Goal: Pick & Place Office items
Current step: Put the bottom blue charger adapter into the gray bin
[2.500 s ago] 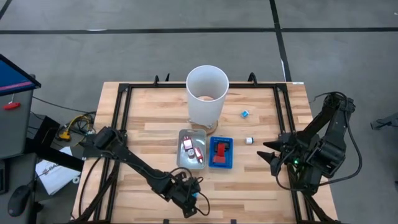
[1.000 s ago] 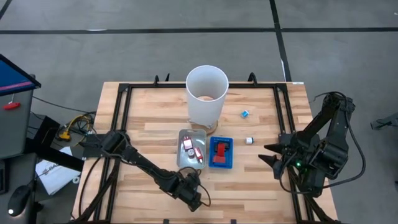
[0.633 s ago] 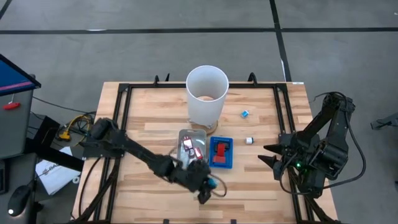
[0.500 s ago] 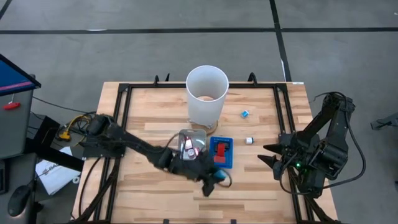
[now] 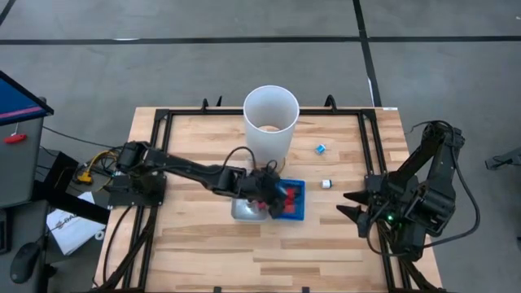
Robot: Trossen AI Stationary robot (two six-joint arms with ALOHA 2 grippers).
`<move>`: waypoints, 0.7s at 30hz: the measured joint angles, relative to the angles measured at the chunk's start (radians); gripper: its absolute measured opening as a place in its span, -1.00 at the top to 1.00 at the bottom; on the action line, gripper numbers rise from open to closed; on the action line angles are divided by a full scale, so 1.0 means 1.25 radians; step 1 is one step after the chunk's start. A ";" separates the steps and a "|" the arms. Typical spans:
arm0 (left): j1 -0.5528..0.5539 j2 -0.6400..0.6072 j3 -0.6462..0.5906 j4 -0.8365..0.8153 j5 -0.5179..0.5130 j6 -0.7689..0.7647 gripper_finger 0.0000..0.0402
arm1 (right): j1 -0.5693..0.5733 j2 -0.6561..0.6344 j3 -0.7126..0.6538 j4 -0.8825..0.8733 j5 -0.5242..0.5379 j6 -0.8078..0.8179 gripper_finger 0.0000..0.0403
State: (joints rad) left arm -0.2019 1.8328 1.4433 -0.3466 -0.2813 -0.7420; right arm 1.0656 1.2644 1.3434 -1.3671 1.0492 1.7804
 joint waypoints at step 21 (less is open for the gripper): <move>-0.133 0.005 -0.031 -0.394 -0.214 -0.341 0.31 | -0.001 0.000 0.000 -0.007 0.000 0.000 -0.26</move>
State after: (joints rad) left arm -0.3677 1.8385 1.4044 -0.8396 -0.5486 -1.1678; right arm 1.0637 1.2644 1.3434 -1.3754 1.0492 1.7805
